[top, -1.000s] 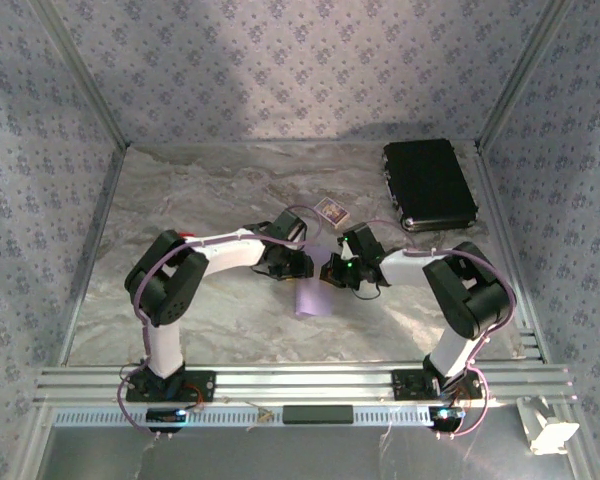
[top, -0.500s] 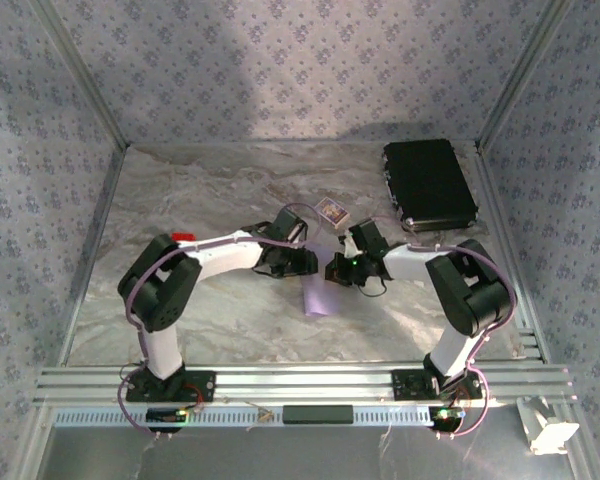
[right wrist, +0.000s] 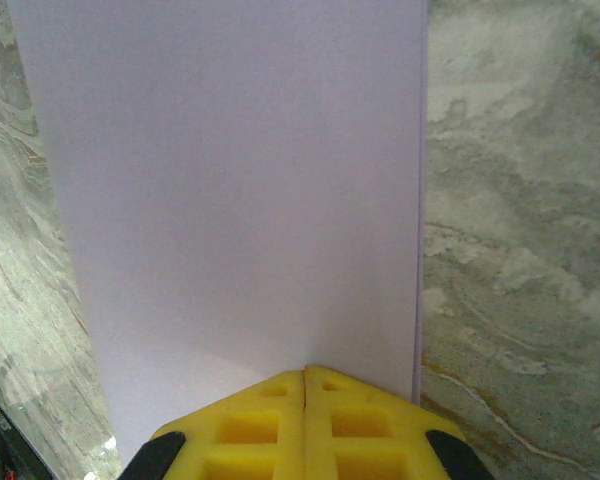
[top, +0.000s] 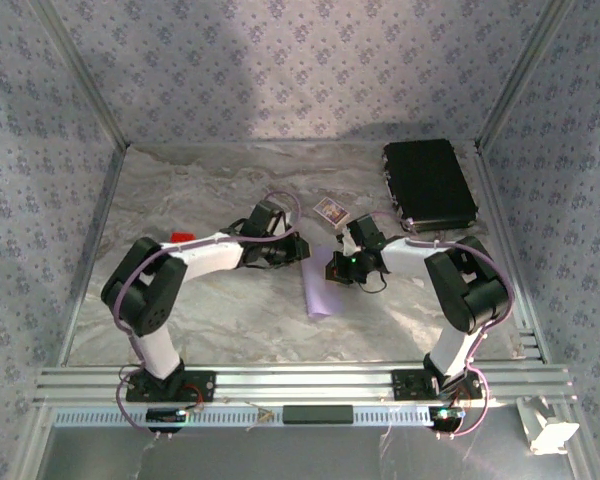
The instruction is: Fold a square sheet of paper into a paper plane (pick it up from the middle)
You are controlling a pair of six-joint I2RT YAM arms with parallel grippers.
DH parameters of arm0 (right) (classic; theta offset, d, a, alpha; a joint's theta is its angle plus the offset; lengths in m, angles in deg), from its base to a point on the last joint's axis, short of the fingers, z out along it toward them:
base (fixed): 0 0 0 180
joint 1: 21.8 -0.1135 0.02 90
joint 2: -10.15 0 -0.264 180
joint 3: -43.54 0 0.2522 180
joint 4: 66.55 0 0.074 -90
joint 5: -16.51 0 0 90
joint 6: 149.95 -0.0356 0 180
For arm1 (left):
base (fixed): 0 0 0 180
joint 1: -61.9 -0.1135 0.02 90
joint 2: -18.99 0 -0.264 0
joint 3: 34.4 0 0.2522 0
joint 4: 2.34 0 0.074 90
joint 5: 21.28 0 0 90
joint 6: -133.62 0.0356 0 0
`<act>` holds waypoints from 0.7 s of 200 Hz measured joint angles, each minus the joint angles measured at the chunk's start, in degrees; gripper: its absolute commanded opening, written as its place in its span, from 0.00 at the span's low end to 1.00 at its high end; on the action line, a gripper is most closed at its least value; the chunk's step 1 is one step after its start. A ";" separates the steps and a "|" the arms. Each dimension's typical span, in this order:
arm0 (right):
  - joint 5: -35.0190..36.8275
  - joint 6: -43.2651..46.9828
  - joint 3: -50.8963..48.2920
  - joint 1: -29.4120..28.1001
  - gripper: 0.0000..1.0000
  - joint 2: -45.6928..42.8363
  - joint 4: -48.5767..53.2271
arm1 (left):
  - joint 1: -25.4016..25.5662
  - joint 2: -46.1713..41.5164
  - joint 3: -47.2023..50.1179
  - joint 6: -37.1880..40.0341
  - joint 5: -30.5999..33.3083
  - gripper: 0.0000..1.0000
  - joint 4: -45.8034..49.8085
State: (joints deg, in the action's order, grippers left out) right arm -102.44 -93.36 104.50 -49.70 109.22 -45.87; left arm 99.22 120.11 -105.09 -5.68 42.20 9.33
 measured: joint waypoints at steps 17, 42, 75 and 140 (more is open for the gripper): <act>0.02 -0.15 0.00 -0.15 0.00 0.00 -0.02 | -0.26 1.44 0.11 -0.39 -1.81 0.06 -2.03; 0.28 -0.20 0.07 -0.37 0.00 -0.02 -0.02 | -0.61 2.49 0.13 -0.94 -3.61 0.04 -3.65; 0.83 -0.52 0.26 -0.68 0.00 -0.02 0.24 | -0.70 3.98 0.13 -1.16 -5.25 0.03 -5.05; 2.29 -0.81 0.81 -1.81 0.00 -0.07 0.66 | -2.25 7.39 0.15 -1.09 -6.27 0.03 -5.46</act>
State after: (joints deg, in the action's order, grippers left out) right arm -100.15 -94.17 105.31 -51.51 109.15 -45.22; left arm 96.97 127.50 -104.94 -6.77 35.92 3.87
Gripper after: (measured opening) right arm 0.051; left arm 0.047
